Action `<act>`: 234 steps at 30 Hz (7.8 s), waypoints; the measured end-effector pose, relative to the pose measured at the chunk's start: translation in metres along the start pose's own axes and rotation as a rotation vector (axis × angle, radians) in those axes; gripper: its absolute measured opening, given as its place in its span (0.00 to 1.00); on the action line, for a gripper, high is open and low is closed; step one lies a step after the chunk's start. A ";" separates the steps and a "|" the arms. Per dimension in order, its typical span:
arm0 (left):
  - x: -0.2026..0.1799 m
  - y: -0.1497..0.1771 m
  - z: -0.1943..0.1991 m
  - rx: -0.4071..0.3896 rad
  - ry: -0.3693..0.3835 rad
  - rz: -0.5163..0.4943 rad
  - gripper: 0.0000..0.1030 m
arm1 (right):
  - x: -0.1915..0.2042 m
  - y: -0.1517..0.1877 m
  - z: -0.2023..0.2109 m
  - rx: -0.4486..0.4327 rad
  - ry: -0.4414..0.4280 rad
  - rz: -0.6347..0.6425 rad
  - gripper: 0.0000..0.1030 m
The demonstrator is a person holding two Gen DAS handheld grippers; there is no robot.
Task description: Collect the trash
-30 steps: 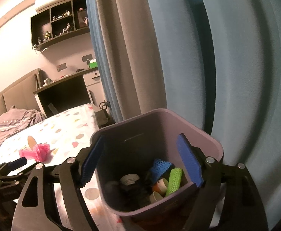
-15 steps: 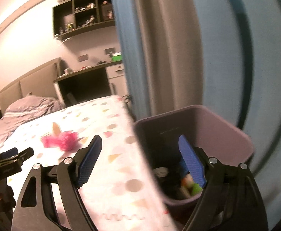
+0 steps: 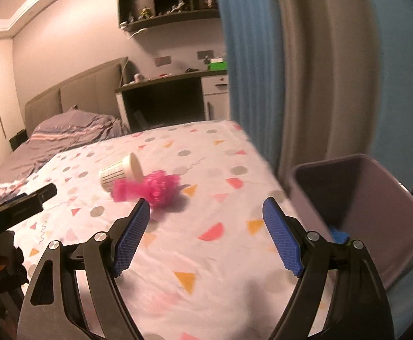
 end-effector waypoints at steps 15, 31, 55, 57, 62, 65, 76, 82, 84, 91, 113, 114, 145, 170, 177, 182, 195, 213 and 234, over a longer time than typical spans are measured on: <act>0.040 -0.003 -0.036 0.009 -0.146 0.050 0.94 | 0.041 -0.002 -0.096 0.107 0.006 0.030 0.69; 0.036 0.003 -0.040 0.007 -0.060 0.097 0.94 | 0.053 0.022 -0.139 0.293 -0.079 -0.019 0.25; -0.093 -0.037 -0.077 0.043 0.197 -0.001 0.94 | -0.018 0.002 -0.056 0.136 -0.019 -0.064 0.20; -0.101 -0.038 -0.087 0.062 0.188 -0.019 0.94 | -0.023 0.003 -0.053 0.136 -0.024 -0.078 0.20; -0.102 -0.038 -0.106 0.095 0.153 -0.028 0.94 | -0.030 0.002 -0.049 0.132 -0.043 -0.101 0.20; -0.099 -0.036 -0.116 0.118 0.153 -0.019 0.94 | -0.031 0.003 -0.050 0.132 -0.051 -0.107 0.20; -0.099 -0.026 -0.132 0.154 0.221 0.030 0.75 | -0.032 0.007 -0.054 0.149 -0.073 -0.115 0.20; -0.101 -0.024 -0.122 0.132 0.229 0.018 0.74 | -0.031 0.008 -0.053 0.149 -0.068 -0.105 0.20; -0.103 -0.026 -0.113 0.115 0.224 0.001 0.74 | -0.030 0.008 -0.052 0.149 -0.066 -0.102 0.20; -0.103 -0.025 -0.069 0.062 0.213 -0.035 0.74 | -0.024 0.004 -0.036 0.124 -0.072 -0.077 0.20; -0.205 -0.030 0.057 -0.075 0.413 -0.189 0.74 | -0.087 -0.023 0.044 -0.016 0.023 -0.081 0.20; -0.220 -0.032 0.061 -0.084 0.441 -0.204 0.74 | -0.100 -0.026 0.046 -0.024 0.044 -0.092 0.20; -0.442 0.029 0.037 0.098 0.866 -0.385 0.75 | -0.286 -0.003 0.086 -0.102 0.377 -0.287 0.57; -0.225 0.012 0.101 -0.120 0.341 -0.328 0.94 | -0.163 -0.006 0.102 -0.144 0.271 -0.124 0.95; -0.161 0.025 0.131 -0.131 0.283 -0.274 0.94 | -0.117 0.001 0.113 -0.144 0.269 -0.083 0.95; -0.134 0.030 0.151 -0.160 0.243 -0.274 0.94 | -0.083 0.005 0.126 -0.164 0.253 -0.044 0.95; -0.081 0.034 0.184 -0.209 0.203 -0.199 0.94 | -0.032 0.013 0.152 -0.207 0.229 0.011 0.95; -0.085 0.035 0.192 -0.204 0.244 -0.203 0.94 | -0.024 0.011 0.161 -0.227 0.224 0.017 0.95; -0.092 0.035 0.191 -0.195 0.263 -0.198 0.94 | -0.027 0.010 0.164 -0.226 0.225 0.015 0.95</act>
Point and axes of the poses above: each gripper's, at about its wrist camera, not at the fingertips, and z roughly against the way its jaws point, x to its left, y to its underside, the point moved 10 cm from there along -z, roughly the way its jaws point, and after that the axes turned 10 degrees about -z, right-handed, at the moved point
